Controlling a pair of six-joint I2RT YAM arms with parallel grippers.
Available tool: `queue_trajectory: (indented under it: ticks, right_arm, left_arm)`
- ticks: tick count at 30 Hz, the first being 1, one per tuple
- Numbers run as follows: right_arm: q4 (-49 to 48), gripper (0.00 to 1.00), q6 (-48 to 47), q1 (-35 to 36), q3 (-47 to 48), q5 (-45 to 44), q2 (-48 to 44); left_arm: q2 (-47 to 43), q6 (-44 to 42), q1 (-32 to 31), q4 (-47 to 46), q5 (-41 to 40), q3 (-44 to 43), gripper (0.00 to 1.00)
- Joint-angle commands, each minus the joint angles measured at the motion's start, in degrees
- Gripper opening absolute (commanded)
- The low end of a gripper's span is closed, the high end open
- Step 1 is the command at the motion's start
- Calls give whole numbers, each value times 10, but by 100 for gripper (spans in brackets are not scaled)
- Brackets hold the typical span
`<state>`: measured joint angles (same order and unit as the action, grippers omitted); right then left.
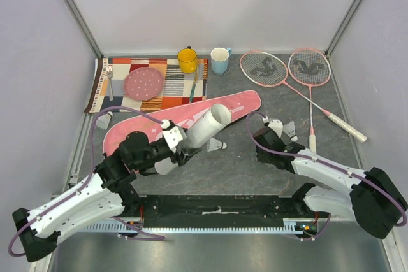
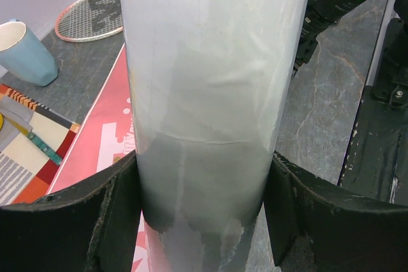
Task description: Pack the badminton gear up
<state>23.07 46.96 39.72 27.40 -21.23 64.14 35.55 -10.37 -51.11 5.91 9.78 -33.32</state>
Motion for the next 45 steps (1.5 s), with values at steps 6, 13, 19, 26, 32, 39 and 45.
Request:
queue_trajectory:
  ticks: [6, 13, 19, 26, 32, 39, 45]
  right_arm:
    - [-67, 84, -87, 17, 72, 64, -43]
    - [-56, 88, 23, 101, 197, 6, 115]
    - [91, 85, 162, 185, 358, -110, 274]
    - [177, 74, 184, 215, 470, -164, 389]
    - [197, 61, 176, 217, 492, -195, 427]
    - [201, 42, 174, 217, 491, -202, 431]
    - [202, 16, 172, 216, 481, -208, 413]
  left_arm:
    - [-61, 46, 1, 2, -28, -14, 19]
    - [-159, 82, 0, 73, -71, -18, 20]
    - [-238, 96, 0, 115, -96, -17, 20]
    - [-261, 98, 0, 125, -96, -13, 20]
    - [-268, 98, 1, 125, -96, -10, 20]
    - [-269, 98, 0, 125, -108, -10, 20]
    - [-258, 98, 0, 125, -104, -10, 20]
